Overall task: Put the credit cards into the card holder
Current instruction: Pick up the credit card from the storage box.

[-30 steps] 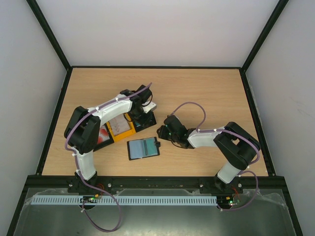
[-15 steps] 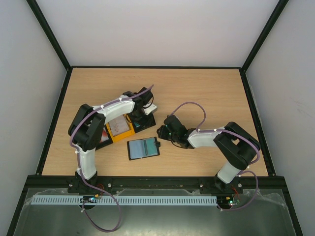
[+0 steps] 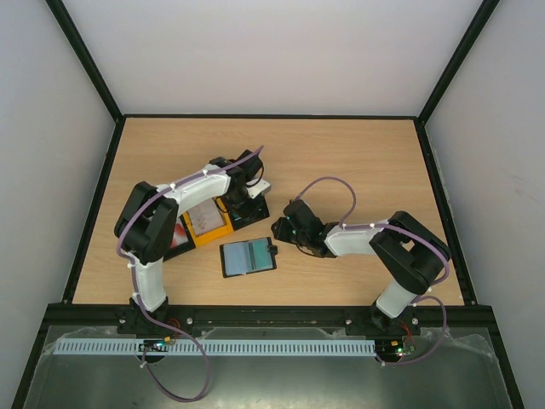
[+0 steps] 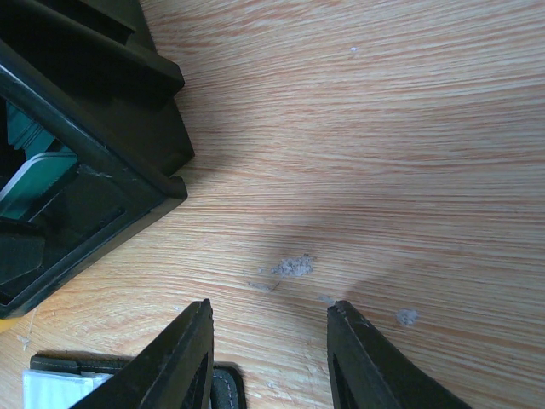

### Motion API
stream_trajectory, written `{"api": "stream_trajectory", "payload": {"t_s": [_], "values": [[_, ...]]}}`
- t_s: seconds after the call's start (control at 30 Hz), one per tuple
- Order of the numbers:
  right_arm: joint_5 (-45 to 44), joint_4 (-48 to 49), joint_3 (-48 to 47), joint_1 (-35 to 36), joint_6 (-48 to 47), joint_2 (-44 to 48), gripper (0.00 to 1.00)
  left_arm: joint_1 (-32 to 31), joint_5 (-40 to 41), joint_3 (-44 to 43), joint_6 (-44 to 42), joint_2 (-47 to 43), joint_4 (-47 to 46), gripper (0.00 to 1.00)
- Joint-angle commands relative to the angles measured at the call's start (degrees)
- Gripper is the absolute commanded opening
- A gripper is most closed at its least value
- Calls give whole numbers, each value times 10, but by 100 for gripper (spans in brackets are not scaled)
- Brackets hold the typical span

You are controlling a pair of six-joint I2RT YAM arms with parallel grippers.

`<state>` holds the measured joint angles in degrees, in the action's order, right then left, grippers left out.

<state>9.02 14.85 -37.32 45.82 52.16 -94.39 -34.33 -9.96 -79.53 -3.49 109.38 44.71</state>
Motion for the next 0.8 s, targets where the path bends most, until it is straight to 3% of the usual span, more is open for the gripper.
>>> {"api": "stream_trajectory", "payload": {"t_s": [0.0, 0.13, 0.47, 0.77], "values": [[-15, -6, 2, -1, 6, 4, 37, 2, -3, 3, -1, -18, 20, 25], [-16, -6, 2, -1, 6, 6, 37, 2, -2, 3, 0, -19, 20, 18], [-15, -6, 2, -1, 6, 6, 37, 1, 0, -4, 3, -32, 30, 16], [-12, 2, 4, -1, 4, 32, 38, 4, 27, -4, 20, -61, 17, 2]]}}
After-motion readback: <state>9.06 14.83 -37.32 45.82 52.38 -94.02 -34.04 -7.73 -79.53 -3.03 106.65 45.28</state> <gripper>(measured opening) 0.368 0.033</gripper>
